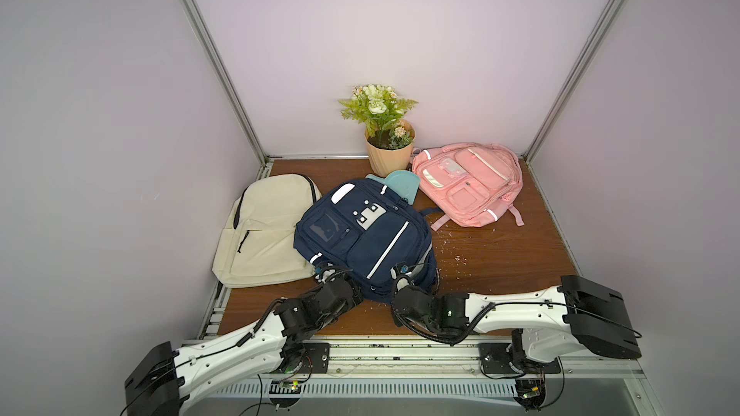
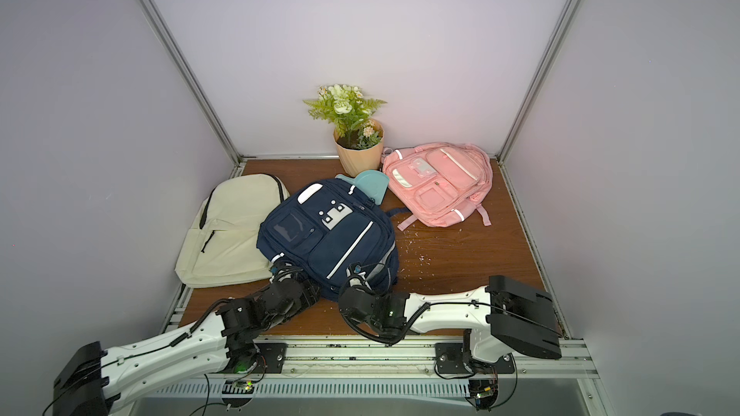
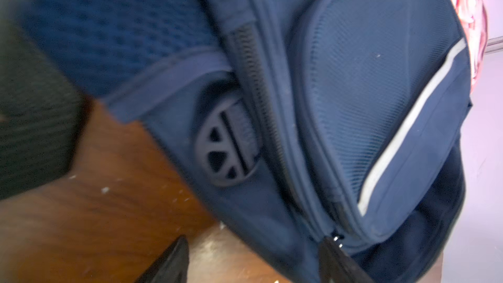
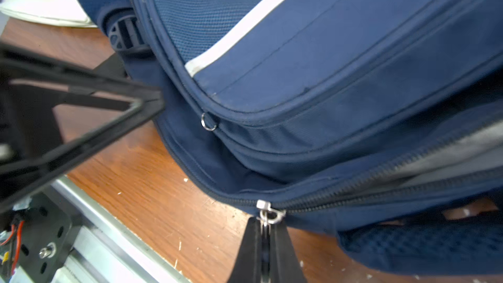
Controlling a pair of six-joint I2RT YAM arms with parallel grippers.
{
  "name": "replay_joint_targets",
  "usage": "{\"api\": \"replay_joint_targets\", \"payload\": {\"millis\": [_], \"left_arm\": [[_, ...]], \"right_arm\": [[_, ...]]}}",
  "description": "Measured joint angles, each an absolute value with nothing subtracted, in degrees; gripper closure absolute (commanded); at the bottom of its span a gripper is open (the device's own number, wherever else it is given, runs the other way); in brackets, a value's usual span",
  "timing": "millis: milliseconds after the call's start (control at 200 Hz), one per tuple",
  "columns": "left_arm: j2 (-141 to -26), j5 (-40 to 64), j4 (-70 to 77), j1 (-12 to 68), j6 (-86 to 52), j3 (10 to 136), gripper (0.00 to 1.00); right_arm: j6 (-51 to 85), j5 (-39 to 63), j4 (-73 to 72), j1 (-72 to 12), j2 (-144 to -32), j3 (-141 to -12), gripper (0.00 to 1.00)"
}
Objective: Zip up the backpack
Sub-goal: Zip the zipper on the backpack.
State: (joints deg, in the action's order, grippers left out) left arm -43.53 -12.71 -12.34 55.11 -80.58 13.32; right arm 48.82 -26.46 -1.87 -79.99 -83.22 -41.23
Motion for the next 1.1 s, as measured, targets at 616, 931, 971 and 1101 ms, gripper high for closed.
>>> {"api": "replay_joint_targets", "payload": {"millis": [616,931,971,1101], "left_arm": [[-52.71,-15.99,-15.38,55.51,-79.29,22.06,1.0],[-43.77,-14.5,-21.43,47.81,-71.64,22.79,1.0],[-43.18,-13.93,-22.24,46.65,-70.39,23.0,1.0],[-43.11,-11.51,-24.23,42.28,-65.76,24.88,1.0]], "right_arm": [[49.5,-28.16,0.78,-79.59,-78.5,-40.12,1.0],[46.72,-22.65,3.95,-62.81,-66.87,-33.56,1.0],[45.78,-21.5,3.99,-60.25,-66.15,-33.17,1.0],[42.92,-18.09,3.97,-54.06,-65.58,-33.04,1.0]]}}
